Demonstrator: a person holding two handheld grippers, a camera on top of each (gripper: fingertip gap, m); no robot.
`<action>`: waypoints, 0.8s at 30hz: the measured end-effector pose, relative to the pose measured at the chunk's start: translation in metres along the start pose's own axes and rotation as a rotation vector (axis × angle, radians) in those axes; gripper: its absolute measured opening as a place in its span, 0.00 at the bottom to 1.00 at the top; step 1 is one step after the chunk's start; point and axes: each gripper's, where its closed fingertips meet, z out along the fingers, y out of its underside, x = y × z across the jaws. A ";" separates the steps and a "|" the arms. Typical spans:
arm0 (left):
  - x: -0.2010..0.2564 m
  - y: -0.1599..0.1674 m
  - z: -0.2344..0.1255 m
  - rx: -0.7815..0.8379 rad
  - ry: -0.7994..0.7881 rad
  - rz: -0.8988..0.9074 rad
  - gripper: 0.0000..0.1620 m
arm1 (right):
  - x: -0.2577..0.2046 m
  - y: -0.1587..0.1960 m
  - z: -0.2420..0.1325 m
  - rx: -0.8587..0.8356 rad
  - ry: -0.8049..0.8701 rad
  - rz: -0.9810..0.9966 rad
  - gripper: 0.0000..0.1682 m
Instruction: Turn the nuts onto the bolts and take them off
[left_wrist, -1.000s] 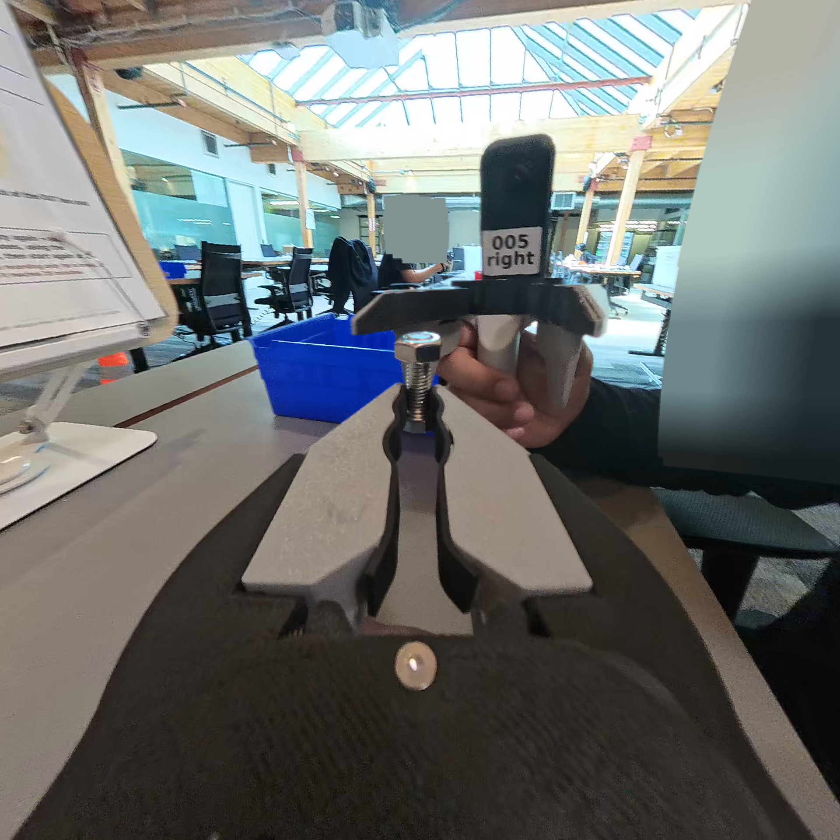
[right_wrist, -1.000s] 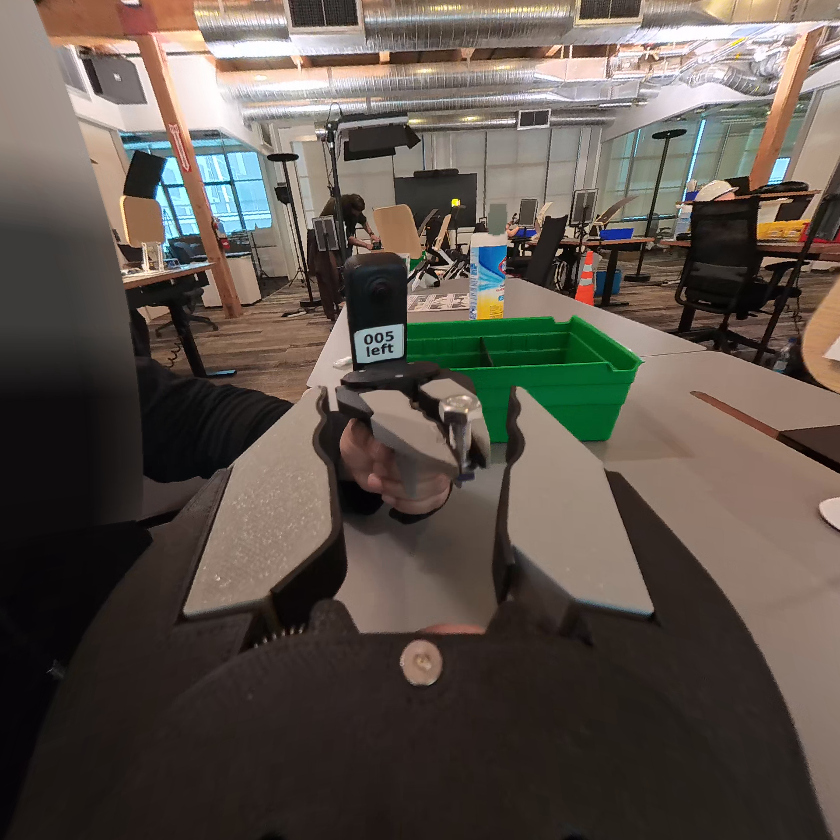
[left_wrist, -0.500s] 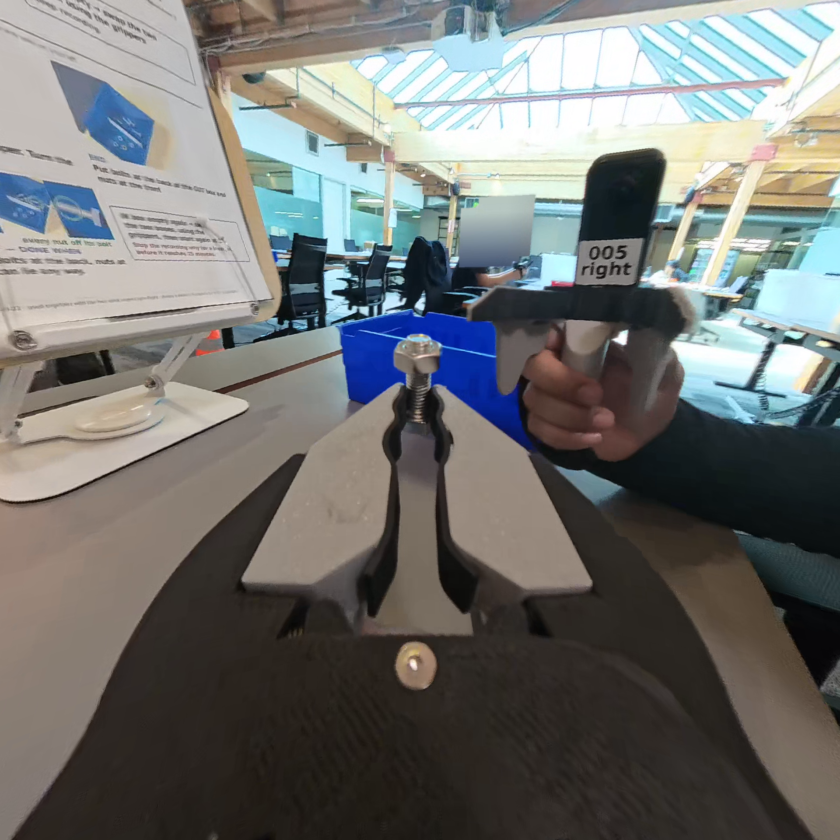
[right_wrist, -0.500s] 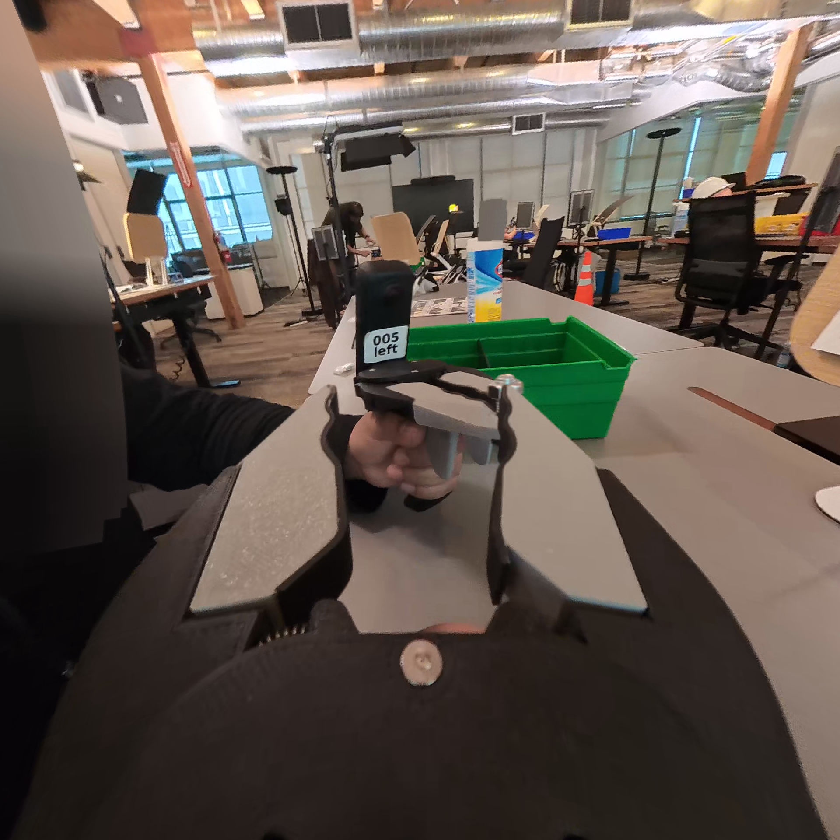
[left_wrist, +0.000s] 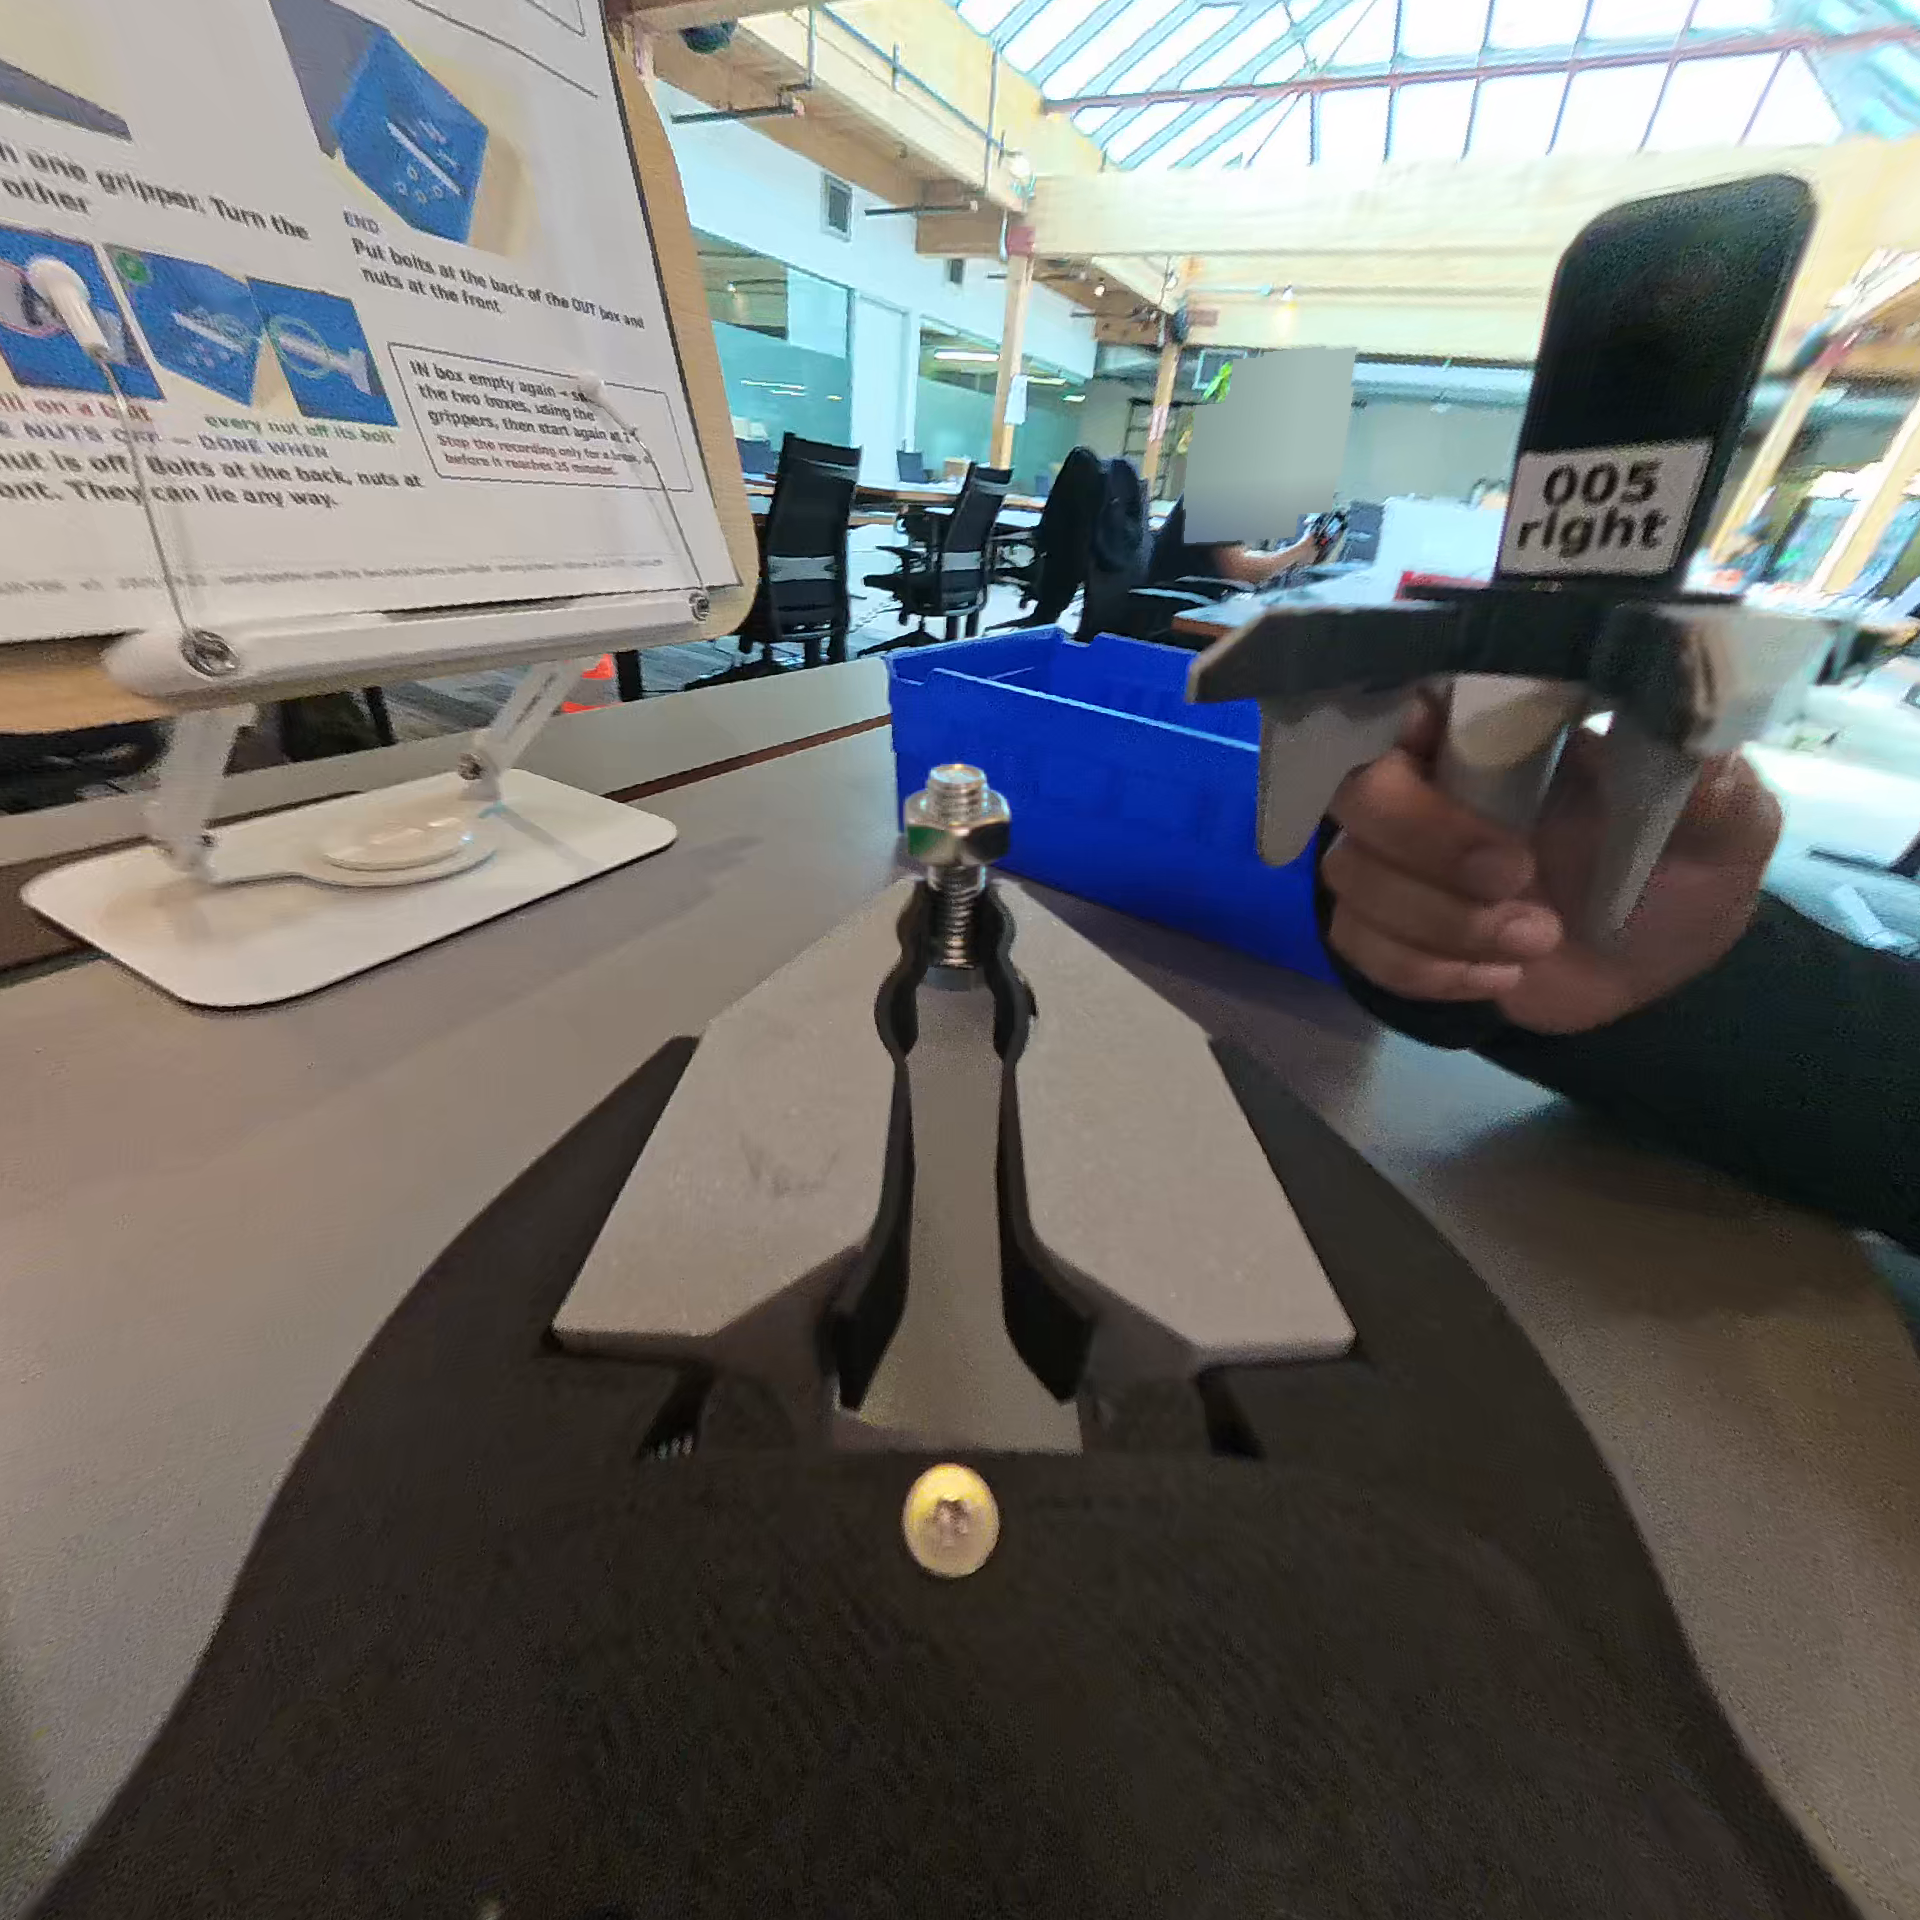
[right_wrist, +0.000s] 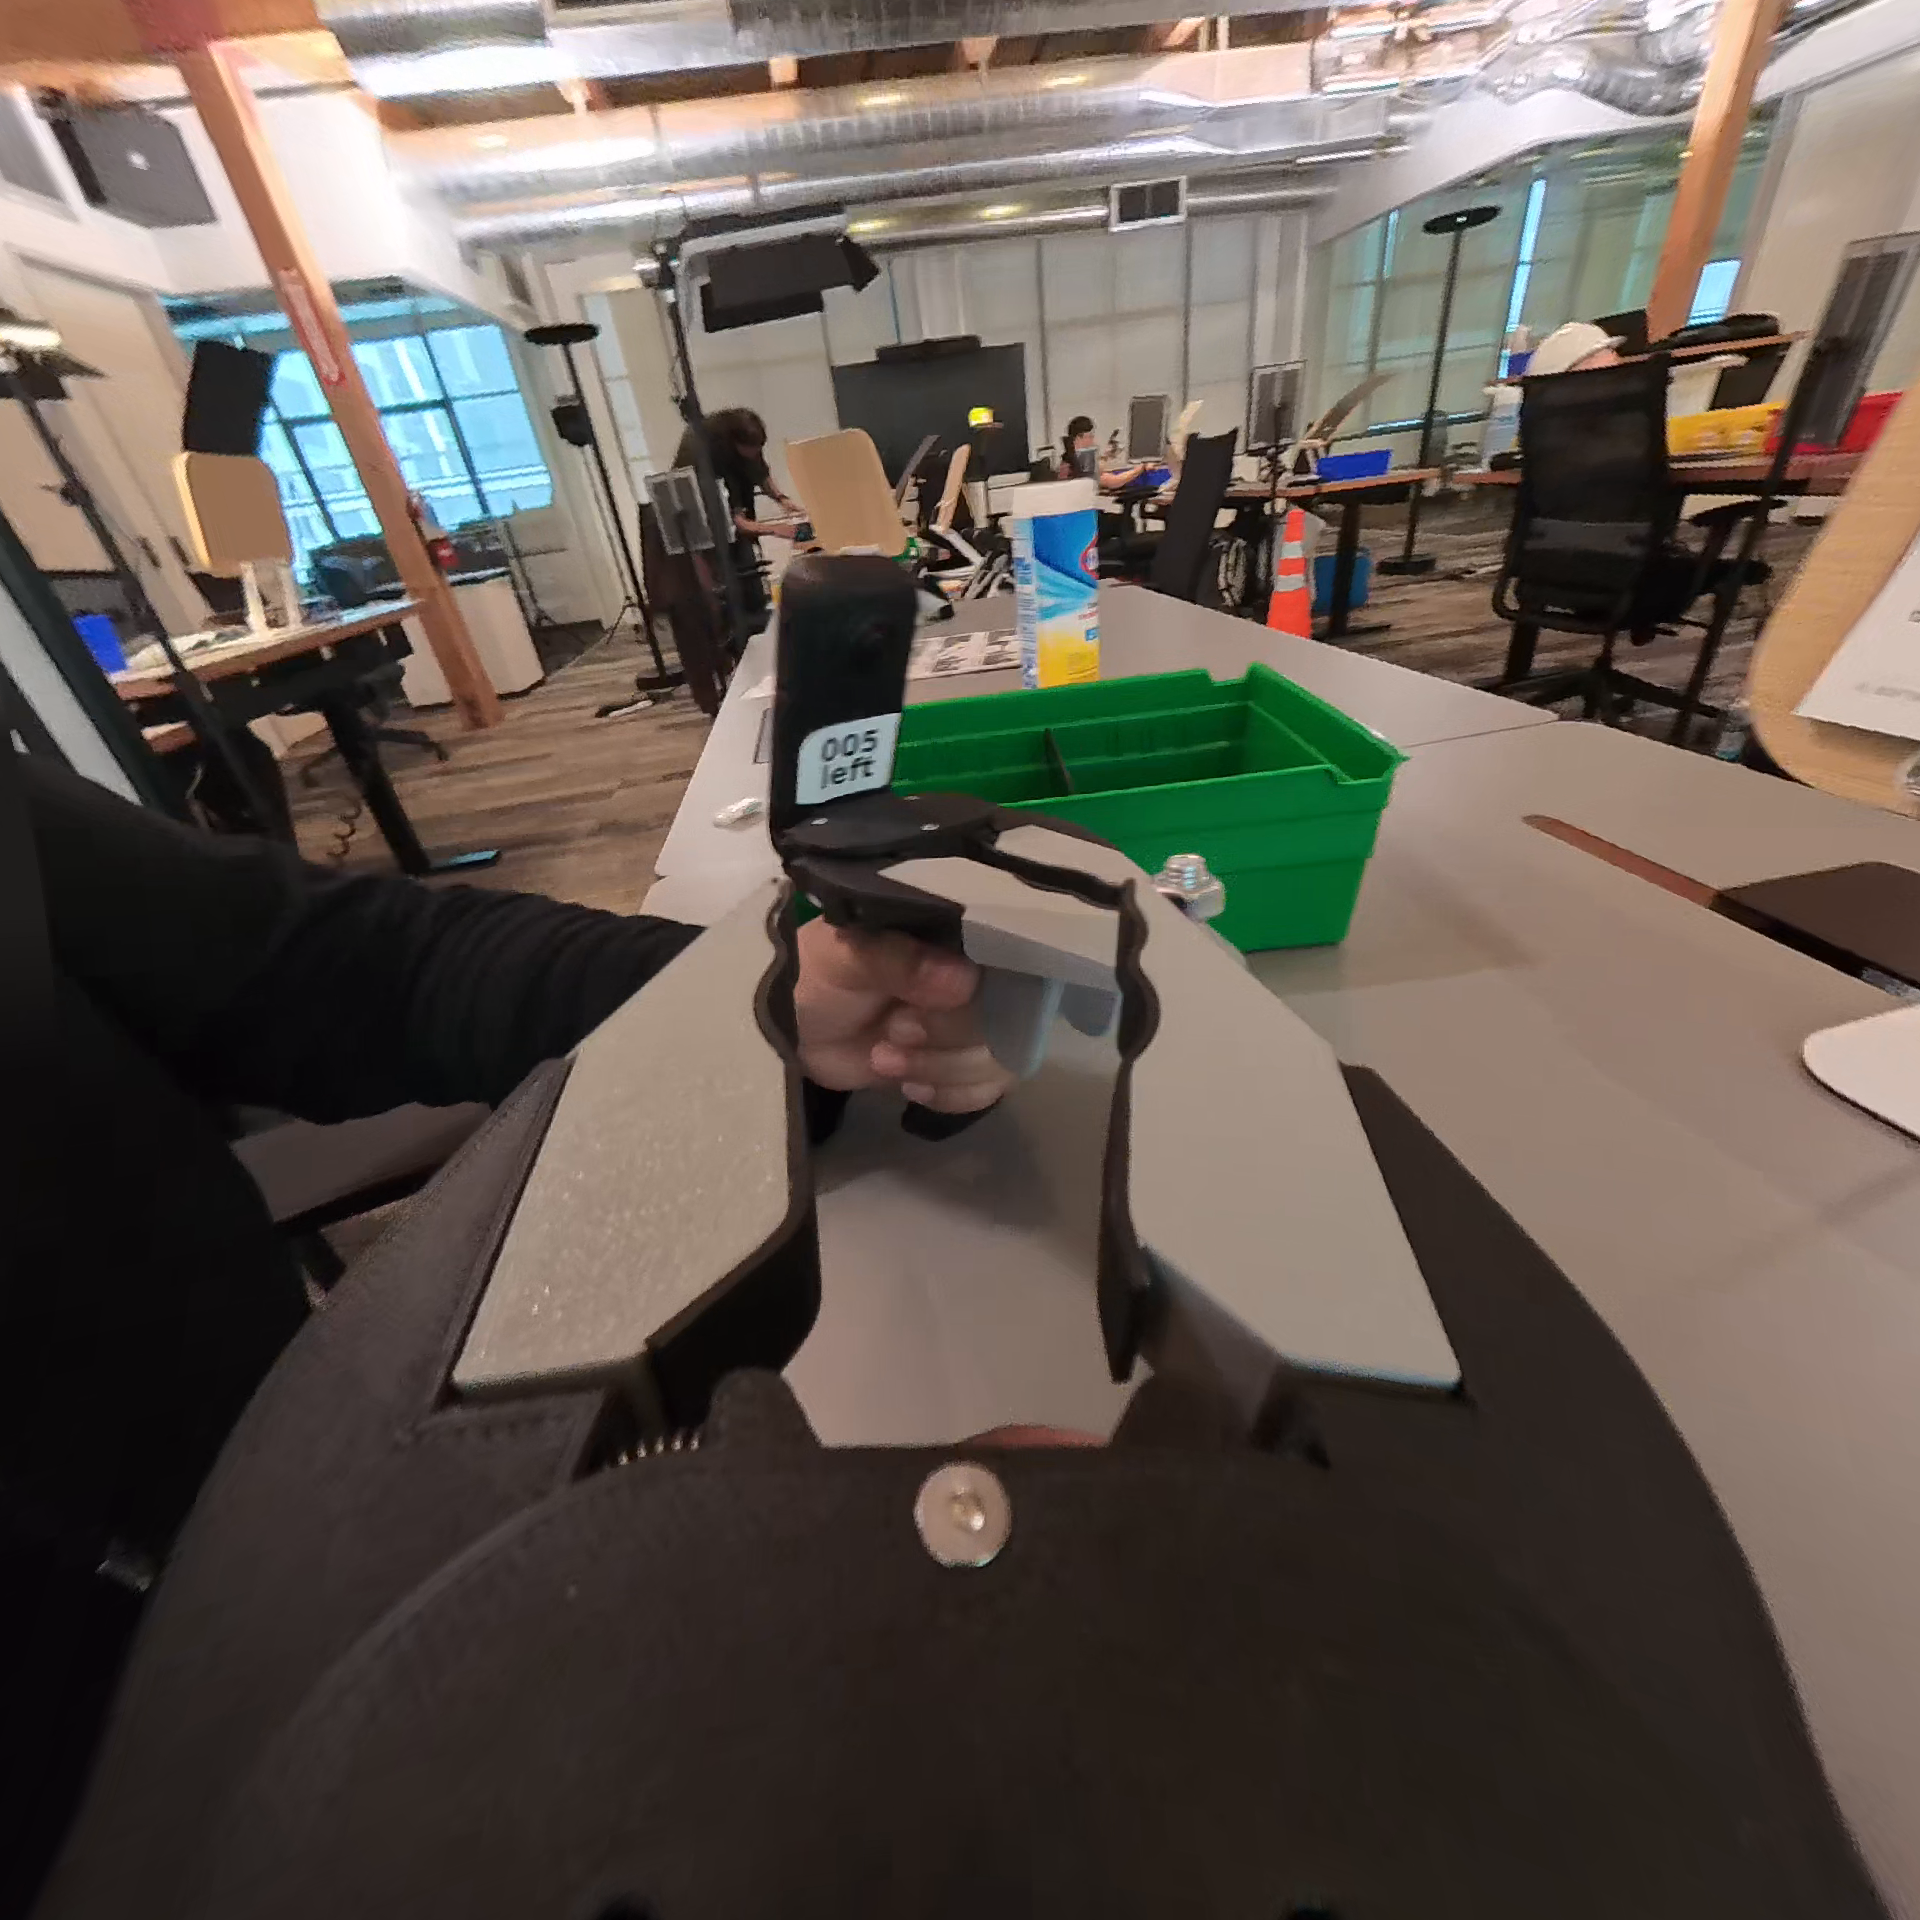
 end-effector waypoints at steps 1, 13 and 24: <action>0.002 0.002 0.001 -0.010 -0.001 0.025 0.04 | 0.005 0.000 -0.001 0.000 0.025 0.006 0.35; 0.037 0.025 0.018 -0.120 0.059 0.116 0.04 | 0.042 0.046 0.006 -0.171 0.163 0.169 0.09; 0.030 0.037 0.021 -0.173 0.023 0.122 0.16 | 0.054 0.054 0.003 -0.210 0.253 0.146 0.09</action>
